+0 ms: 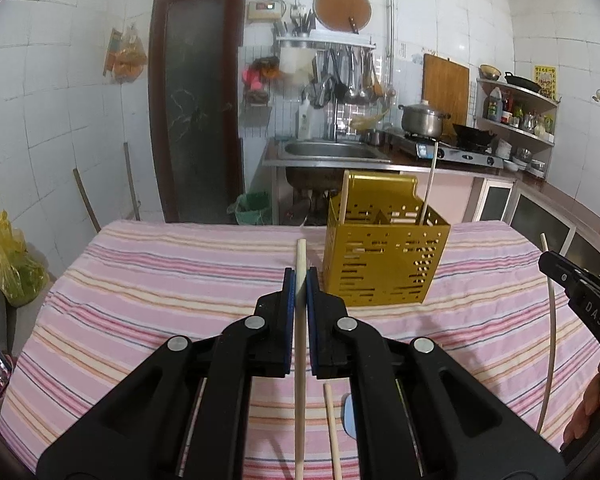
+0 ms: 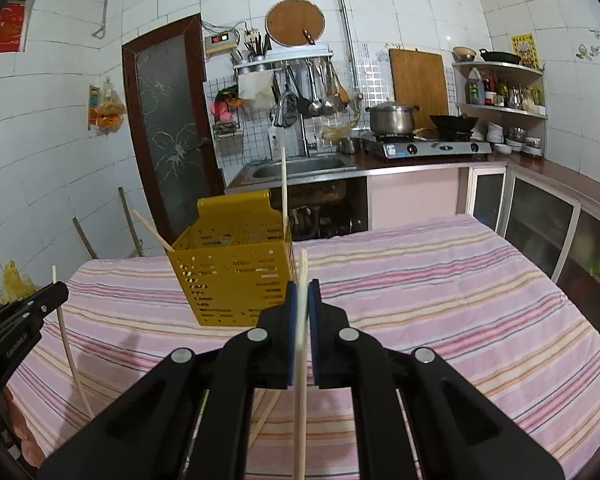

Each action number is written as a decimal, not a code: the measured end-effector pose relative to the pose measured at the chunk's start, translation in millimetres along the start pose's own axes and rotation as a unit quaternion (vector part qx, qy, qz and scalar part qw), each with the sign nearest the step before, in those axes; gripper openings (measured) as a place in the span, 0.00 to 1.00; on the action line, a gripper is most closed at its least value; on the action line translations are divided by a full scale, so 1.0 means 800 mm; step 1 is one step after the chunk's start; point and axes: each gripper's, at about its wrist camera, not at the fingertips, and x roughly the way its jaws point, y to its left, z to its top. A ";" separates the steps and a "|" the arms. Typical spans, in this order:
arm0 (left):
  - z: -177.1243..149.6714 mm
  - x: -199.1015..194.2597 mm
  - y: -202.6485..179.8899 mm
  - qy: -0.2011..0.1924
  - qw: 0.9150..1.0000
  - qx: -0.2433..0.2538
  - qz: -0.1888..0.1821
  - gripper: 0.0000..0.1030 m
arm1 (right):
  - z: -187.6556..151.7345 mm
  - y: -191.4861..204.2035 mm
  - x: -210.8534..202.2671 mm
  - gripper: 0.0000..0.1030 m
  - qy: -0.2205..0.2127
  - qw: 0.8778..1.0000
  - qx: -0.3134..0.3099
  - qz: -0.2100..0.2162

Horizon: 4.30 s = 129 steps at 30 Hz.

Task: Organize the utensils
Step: 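Lift the chopsticks with both tools and lower them into the yellow holder, then open both tools to release the chopsticks into the holder, then move both open tools back down to the loose utensils on the table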

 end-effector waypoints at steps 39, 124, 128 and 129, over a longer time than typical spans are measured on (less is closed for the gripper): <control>0.058 0.004 -0.009 -0.067 0.997 0.019 -0.024 0.04 | 0.041 -0.017 0.020 0.06 -0.070 0.997 0.003 0.028; -0.063 0.019 0.044 0.033 0.998 0.015 0.042 0.95 | -0.052 -0.007 0.008 0.81 -0.001 0.998 -0.046 -0.046; -0.076 0.036 0.045 0.047 0.998 0.002 0.037 0.95 | -0.062 -0.003 0.016 0.81 0.013 0.998 -0.050 -0.043; -0.078 0.038 0.045 0.047 0.998 0.004 0.038 0.95 | -0.066 0.000 0.018 0.81 0.017 0.997 -0.055 -0.041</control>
